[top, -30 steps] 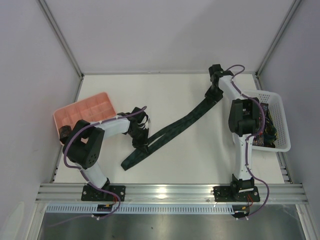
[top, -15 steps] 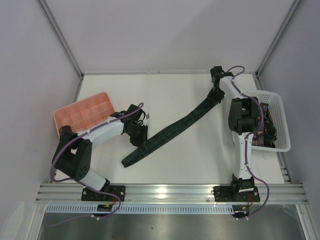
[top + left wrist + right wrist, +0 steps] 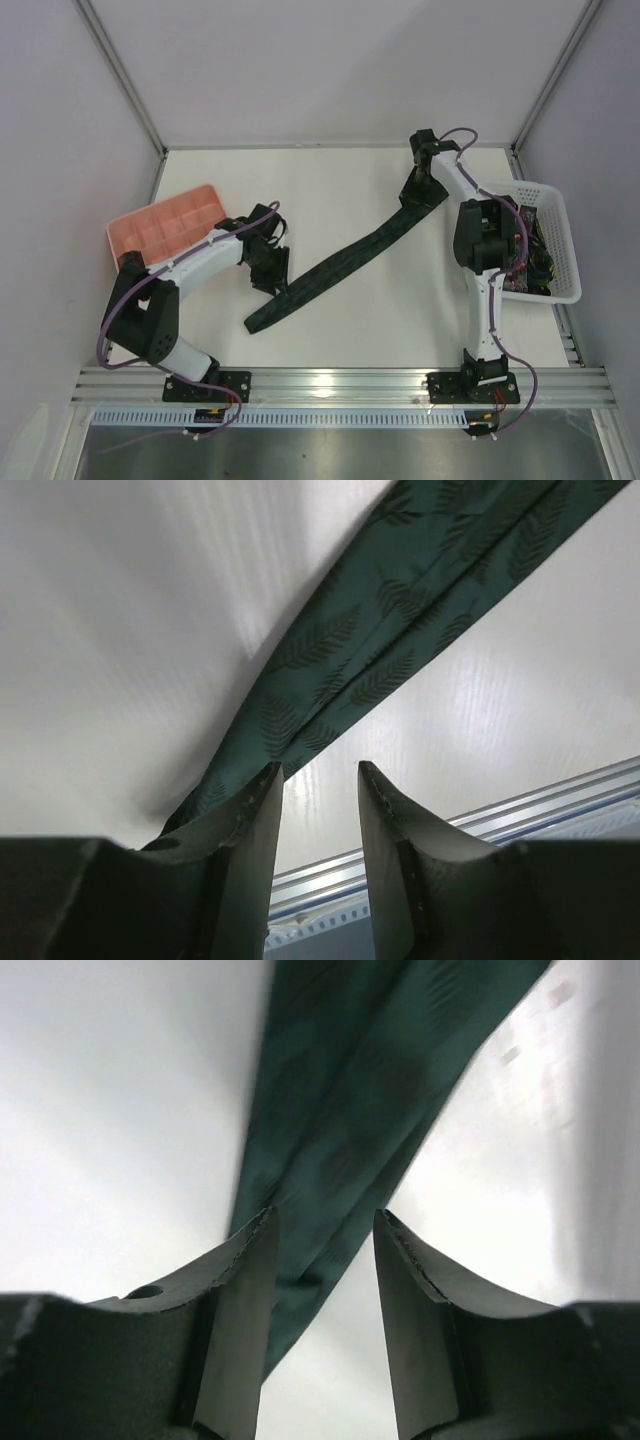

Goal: Roll the ties
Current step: Flatten the tie

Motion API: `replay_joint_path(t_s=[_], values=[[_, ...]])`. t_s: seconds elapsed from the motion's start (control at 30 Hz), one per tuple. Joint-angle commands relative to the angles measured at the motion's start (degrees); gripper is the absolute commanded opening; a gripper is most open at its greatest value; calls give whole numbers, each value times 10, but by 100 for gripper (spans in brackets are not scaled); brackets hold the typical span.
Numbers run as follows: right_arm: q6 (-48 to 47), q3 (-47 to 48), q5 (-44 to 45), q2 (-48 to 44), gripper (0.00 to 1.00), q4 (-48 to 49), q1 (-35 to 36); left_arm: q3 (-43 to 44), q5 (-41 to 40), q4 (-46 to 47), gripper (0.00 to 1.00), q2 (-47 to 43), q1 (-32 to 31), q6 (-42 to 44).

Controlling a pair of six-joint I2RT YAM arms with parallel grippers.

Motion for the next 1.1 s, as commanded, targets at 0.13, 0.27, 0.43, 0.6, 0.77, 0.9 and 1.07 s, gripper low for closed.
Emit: replay_joint_path(t_s=[0.13, 0.27, 0.43, 0.6, 0.77, 0.9, 1.07], values=[[-11, -151, -210, -145, 43, 72, 87, -15, -66, -52, 41, -9, 19, -17], [17, -255, -225, -185, 29, 147, 127, -26, -82, -51, 40, -29, 24, -22], [13, -300, -193, -192, 8, 183, 133, -10, -73, -39, 34, -11, 26, -22], [19, -306, -185, -164, 0, 199, 128, 36, -24, 10, 40, 13, 28, 25], [30, -317, -192, -149, 0, 204, 128, 88, 16, 44, 45, 68, 43, 45], [30, -329, -193, -149, 0, 209, 127, 114, 51, 47, 52, 141, 46, 73], [39, -332, -200, -139, 0, 213, 128, 118, 58, 52, 51, 174, 46, 85]])
